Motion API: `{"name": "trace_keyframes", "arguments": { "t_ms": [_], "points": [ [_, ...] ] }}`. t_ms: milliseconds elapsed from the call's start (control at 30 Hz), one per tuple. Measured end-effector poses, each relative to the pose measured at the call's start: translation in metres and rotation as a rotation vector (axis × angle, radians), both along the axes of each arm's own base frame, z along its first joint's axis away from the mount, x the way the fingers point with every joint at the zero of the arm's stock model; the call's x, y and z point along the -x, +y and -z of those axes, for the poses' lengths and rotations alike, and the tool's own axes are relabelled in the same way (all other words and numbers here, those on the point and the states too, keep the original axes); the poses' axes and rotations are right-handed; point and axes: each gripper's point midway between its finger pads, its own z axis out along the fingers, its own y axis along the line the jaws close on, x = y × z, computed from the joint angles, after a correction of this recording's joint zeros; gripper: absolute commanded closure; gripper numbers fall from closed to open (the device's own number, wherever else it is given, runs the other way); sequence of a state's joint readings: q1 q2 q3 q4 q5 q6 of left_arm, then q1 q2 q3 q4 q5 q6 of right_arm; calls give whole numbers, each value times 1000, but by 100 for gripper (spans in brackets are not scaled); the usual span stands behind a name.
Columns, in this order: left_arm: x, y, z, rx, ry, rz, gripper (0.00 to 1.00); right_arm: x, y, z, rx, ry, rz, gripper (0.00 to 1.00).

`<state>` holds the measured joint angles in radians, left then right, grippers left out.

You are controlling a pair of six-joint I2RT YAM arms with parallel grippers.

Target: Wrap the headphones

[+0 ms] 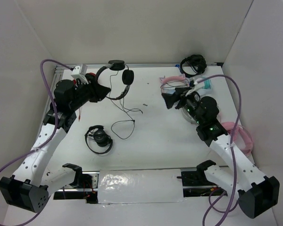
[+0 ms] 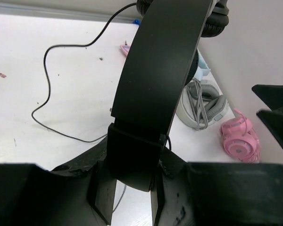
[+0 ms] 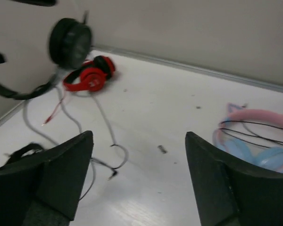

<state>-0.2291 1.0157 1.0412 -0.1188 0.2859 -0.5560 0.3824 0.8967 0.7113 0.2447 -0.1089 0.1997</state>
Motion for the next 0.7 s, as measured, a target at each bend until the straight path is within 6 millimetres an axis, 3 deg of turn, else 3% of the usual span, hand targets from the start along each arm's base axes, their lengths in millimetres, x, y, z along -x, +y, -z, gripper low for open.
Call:
{"name": "trace_keyframes", "arguments": {
  "t_ms": [33, 100, 267, 400, 633, 667, 700],
  "points": [
    [-2, -1, 3, -1, 10, 3, 100, 5, 9, -1, 29, -5, -47, 3],
    [-5, -3, 8, -3, 27, 10, 100, 15, 31, 2, 87, -21, -150, 0],
    [-14, -6, 7, 10, 57, 11, 100, 32, 97, 48, 211, 46, -420, 0],
    [-17, -8, -2, 22, 49, 13, 100, 38, 138, 77, 267, 90, -564, 0],
    [-14, -11, -2, 41, 67, 33, 100, 22, 193, 77, 291, 42, -687, 0],
    [-13, -12, -2, 42, 68, 38, 100, 19, 198, 75, 289, 31, -693, 3],
    [-12, -13, -2, 43, 68, 43, 100, 14, 205, 75, 287, 20, -696, 16]
  ]
}}
